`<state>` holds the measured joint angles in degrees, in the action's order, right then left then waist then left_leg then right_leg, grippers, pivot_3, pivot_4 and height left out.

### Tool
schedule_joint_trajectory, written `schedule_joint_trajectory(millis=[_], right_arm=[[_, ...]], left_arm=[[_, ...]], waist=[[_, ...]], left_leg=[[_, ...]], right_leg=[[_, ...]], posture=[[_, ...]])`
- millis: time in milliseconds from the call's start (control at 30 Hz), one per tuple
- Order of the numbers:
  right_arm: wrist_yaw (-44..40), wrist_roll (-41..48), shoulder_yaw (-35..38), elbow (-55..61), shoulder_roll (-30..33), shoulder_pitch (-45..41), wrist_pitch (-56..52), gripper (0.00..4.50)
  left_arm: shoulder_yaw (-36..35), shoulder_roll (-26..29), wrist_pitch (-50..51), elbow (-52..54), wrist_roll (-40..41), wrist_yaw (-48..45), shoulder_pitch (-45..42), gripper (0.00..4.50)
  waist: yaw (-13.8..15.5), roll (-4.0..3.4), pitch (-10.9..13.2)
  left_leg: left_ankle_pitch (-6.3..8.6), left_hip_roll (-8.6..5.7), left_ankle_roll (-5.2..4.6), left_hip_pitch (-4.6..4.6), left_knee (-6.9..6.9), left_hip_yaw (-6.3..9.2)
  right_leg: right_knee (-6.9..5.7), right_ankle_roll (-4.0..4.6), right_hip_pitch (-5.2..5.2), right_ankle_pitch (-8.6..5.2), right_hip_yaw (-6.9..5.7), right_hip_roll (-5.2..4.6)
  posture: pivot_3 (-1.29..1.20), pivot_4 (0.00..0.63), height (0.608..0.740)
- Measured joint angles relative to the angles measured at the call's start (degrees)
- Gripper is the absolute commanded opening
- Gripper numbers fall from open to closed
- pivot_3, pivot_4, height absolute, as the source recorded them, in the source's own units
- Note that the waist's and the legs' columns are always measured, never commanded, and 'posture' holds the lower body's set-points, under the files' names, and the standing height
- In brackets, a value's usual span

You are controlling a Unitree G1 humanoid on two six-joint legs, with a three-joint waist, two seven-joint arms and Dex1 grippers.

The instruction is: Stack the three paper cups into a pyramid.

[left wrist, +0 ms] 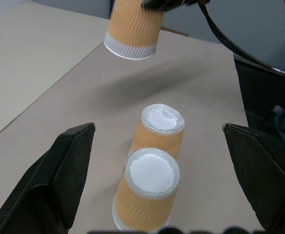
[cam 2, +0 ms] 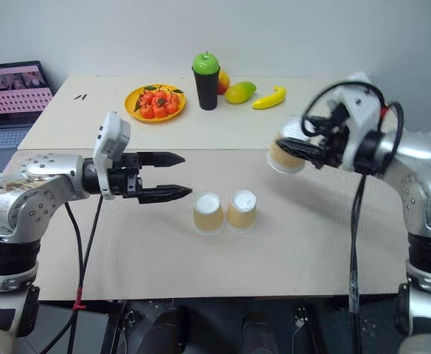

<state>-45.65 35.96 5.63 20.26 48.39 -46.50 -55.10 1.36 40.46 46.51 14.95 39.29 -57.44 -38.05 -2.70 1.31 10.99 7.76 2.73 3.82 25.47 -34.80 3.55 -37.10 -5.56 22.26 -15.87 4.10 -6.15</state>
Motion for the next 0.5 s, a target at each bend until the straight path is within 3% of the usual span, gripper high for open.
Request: schedule_joint_trajectory(millis=[200,500], right_arm=[[3.46,6.09,-2.30,2.59,-5.08,-4.33,-9.37,3.14],[4.76,8.21,-3.59,3.02,-6.08,-1.48,-12.85,3.14]], left_arm=[[0.75,-0.67,-1.54,-1.21,-1.19,-0.43,0.08,4.50],[0.76,-1.20,-2.46,-1.38,-1.57,-0.63,0.12,4.50]], waist=[[1.17,0.02,0.00],[1.48,0.02,0.00]], left_leg=[[0.00,-0.01,0.00,0.07,-0.08,0.01],[0.00,-0.01,0.00,0.07,-0.06,0.00]], right_leg=[[0.00,0.01,-0.01,0.01,-0.03,0.00],[0.00,0.01,0.02,0.01,-0.02,0.00]], posture=[[0.00,0.150,0.735],[0.00,0.150,0.735]])
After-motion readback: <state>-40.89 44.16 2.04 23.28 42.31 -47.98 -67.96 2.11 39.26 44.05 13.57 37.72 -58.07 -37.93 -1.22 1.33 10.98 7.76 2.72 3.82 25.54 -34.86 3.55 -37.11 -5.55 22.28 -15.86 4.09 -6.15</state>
